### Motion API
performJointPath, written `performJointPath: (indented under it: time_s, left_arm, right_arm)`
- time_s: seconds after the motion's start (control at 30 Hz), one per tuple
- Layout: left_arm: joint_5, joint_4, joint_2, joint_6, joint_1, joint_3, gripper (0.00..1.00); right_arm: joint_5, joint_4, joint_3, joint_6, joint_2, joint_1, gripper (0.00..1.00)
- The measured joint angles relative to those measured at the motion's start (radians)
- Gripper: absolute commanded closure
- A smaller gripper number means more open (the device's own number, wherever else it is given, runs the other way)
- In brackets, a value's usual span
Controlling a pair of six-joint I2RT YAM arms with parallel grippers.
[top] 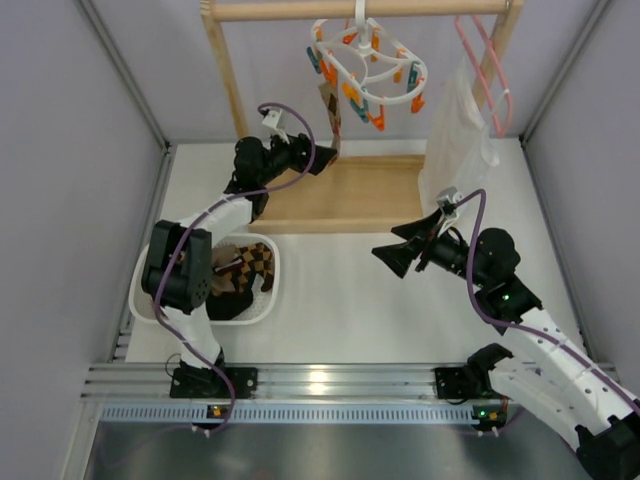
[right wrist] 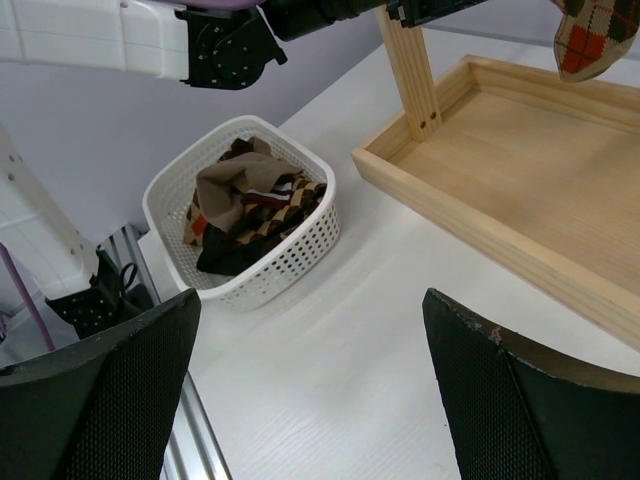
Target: Remove the socks clipped to the hanger
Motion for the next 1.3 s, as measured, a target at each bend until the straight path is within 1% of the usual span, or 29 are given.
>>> performJointPath:
  time_s: [0.2, 0.6, 0.77, 0.87, 1.0, 1.1, 1.13, 1.2, 1.23, 1.27, 1.3]
  left_arm:
    - [-0.036, 0.008, -0.042, 0.001, -0.006, -0.019, 0.02]
    - [-0.039, 0.018, -0.044, -0.011, -0.039, -0.001, 0.02]
    - [-0.098, 0.016, -0.111, 0.007, -0.077, -0.068, 0.02]
    - [-0.136, 0.033, -0.128, 0.031, -0.092, -0.064, 0.02]
    - [-0.185, 0.039, -0.102, 0.057, -0.086, -0.028, 0.02]
    - [-0.202, 0.042, -0.054, 0.058, -0.071, 0.009, 0.11]
    - [-0.205, 0.042, -0.04, 0.057, -0.065, 0.014, 0.21]
    - [-0.208, 0.041, -0.016, 0.058, -0.058, 0.018, 0.34]
    - [-0.21, 0.039, -0.007, 0.061, -0.056, 0.018, 0.42]
    - [-0.214, 0.037, 0.0, 0.064, -0.055, 0.018, 0.55]
    - [-0.221, 0.036, 0.005, 0.07, -0.058, 0.018, 0.6]
  right_arm:
    - [-0.003, 0.0, 0.0, 0.0, 0.0, 0.0, 0.12]
    - [-0.003, -0.002, 0.0, 0.0, -0.003, 0.0, 0.12]
    - [-0.003, -0.002, 0.0, 0.0, -0.005, 0.0, 0.12]
    - [-0.003, -0.002, 0.0, 0.0, -0.012, 0.0, 0.12]
    - [-0.003, -0.003, 0.0, 0.0, -0.029, 0.0, 0.12]
    - [-0.003, -0.005, 0.0, -0.001, -0.037, 0.0, 0.12]
    - [-0.003, -0.005, 0.0, -0.001, -0.038, 0.0, 0.12]
    - [-0.003, -0.006, 0.0, 0.0, -0.038, 0.0, 0.12]
    - [-0.003, -0.006, 0.0, 0.0, -0.038, 0.0, 0.12]
    - [-0.003, -0.006, 0.0, -0.001, -0.038, 0.0, 0.11]
    - [-0.003, -0.006, 0.0, 0.0, -0.038, 0.0, 0.12]
